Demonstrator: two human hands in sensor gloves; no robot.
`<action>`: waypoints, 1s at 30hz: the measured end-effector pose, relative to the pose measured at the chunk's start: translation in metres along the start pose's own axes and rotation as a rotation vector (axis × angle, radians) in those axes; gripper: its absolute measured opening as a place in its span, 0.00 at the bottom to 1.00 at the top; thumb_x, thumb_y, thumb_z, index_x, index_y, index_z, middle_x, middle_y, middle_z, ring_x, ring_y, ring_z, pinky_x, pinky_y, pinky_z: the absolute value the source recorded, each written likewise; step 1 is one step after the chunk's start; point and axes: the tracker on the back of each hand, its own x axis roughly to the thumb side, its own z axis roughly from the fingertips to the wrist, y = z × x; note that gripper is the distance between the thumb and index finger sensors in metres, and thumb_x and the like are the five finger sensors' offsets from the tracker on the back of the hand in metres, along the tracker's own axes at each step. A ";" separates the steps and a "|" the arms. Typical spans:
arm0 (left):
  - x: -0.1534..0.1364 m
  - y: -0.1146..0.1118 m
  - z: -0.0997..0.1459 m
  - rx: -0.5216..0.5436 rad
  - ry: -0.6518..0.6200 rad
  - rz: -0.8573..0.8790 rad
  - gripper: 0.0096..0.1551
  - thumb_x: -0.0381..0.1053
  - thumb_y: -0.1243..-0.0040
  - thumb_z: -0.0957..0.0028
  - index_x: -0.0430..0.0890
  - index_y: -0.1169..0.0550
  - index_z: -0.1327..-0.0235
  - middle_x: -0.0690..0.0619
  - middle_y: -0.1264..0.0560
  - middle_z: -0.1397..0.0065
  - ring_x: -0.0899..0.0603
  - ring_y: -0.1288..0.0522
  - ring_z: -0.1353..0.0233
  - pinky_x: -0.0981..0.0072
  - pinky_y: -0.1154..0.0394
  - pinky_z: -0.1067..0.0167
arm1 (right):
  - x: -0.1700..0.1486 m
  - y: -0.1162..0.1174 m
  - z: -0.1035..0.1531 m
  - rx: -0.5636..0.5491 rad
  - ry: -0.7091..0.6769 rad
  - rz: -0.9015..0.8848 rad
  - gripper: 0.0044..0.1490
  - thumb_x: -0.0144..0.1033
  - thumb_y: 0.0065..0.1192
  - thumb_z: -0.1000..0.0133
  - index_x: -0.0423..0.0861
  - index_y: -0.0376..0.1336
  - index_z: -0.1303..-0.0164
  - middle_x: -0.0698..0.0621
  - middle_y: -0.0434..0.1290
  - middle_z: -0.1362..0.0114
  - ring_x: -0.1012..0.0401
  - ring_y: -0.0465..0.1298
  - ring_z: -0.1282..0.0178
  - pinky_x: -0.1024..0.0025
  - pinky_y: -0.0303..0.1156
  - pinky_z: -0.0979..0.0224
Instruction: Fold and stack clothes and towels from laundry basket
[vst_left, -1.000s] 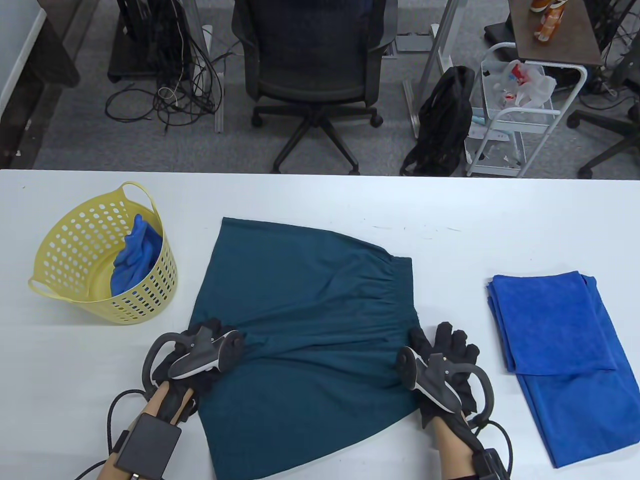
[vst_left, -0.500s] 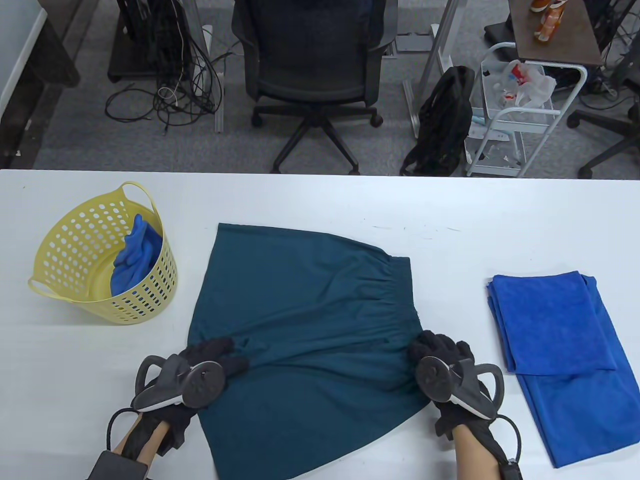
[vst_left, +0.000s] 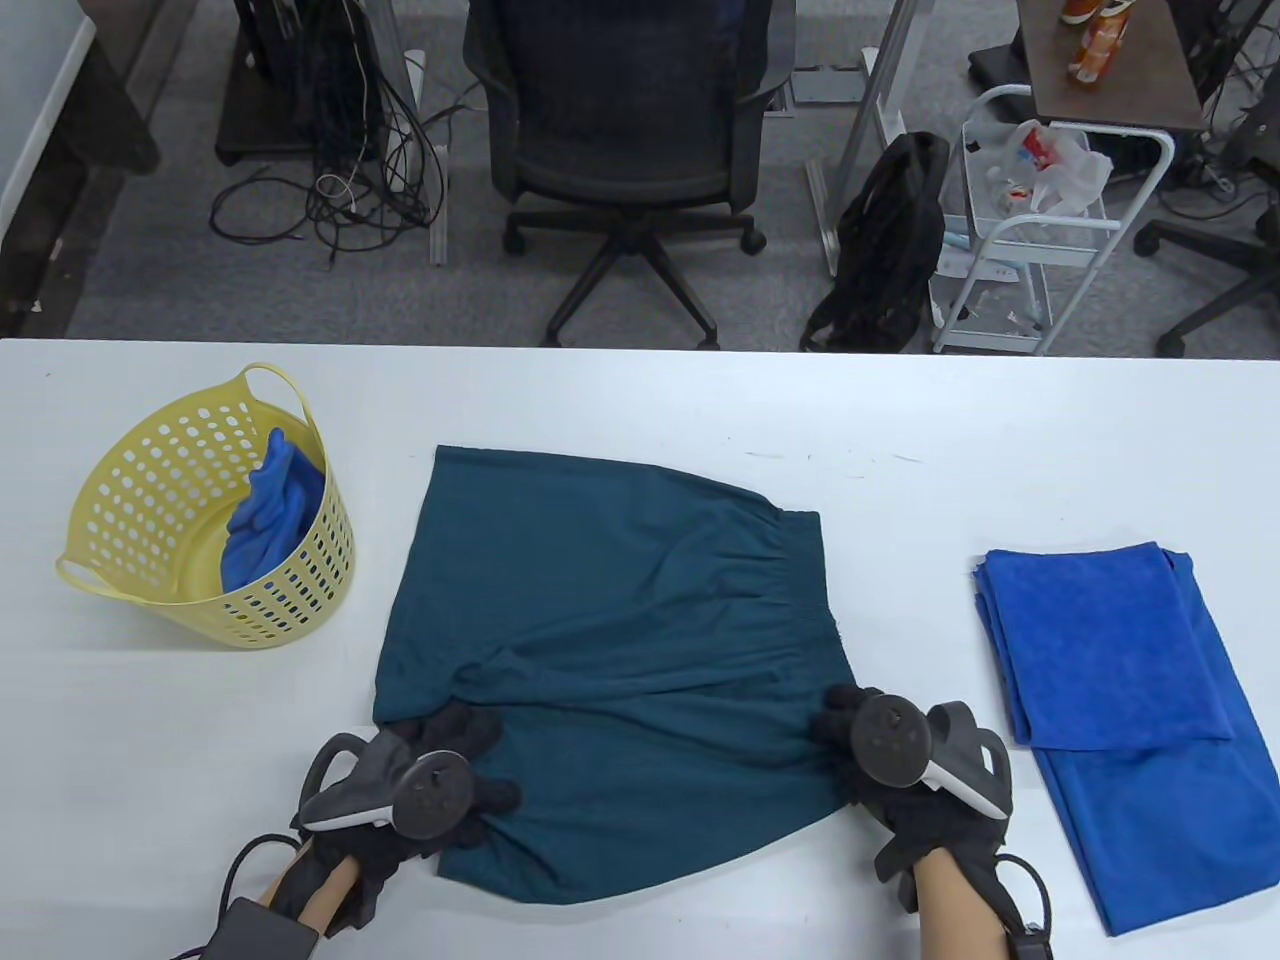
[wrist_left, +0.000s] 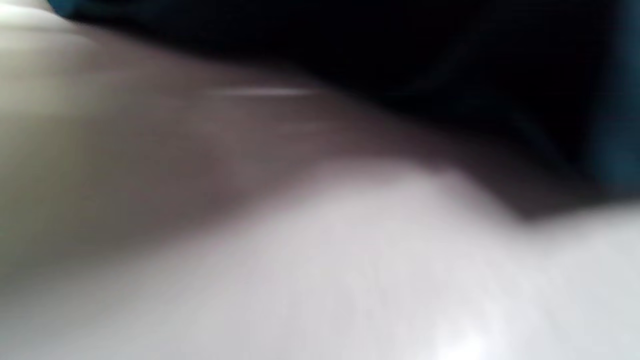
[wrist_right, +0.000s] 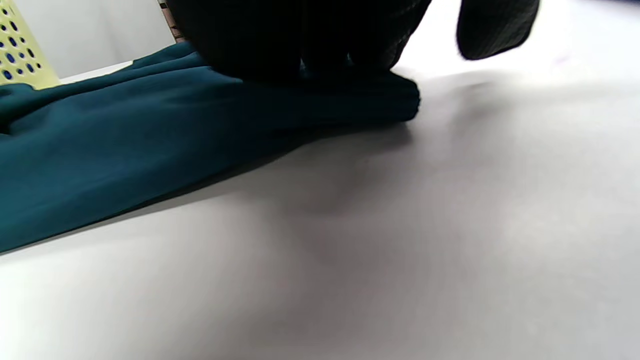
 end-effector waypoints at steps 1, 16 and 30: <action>-0.008 0.005 0.000 -0.052 -0.006 0.093 0.23 0.64 0.41 0.48 0.69 0.24 0.38 0.48 0.40 0.09 0.32 0.43 0.13 0.30 0.41 0.24 | -0.002 0.000 0.000 0.025 -0.009 -0.037 0.37 0.50 0.55 0.36 0.47 0.61 0.18 0.44 0.52 0.09 0.44 0.54 0.12 0.29 0.54 0.20; -0.058 0.043 0.027 0.175 0.597 0.267 0.34 0.58 0.45 0.35 0.51 0.34 0.16 0.35 0.30 0.17 0.35 0.23 0.27 0.38 0.28 0.31 | 0.021 0.006 -0.008 0.034 -0.008 0.120 0.35 0.44 0.60 0.37 0.53 0.58 0.18 0.47 0.50 0.10 0.36 0.52 0.14 0.25 0.50 0.22; 0.009 0.020 0.000 0.148 0.145 0.051 0.26 0.63 0.40 0.44 0.64 0.26 0.31 0.43 0.33 0.12 0.29 0.32 0.17 0.31 0.34 0.26 | 0.019 0.005 -0.006 0.103 -0.027 0.146 0.48 0.45 0.70 0.44 0.53 0.52 0.14 0.46 0.45 0.08 0.35 0.49 0.13 0.24 0.49 0.22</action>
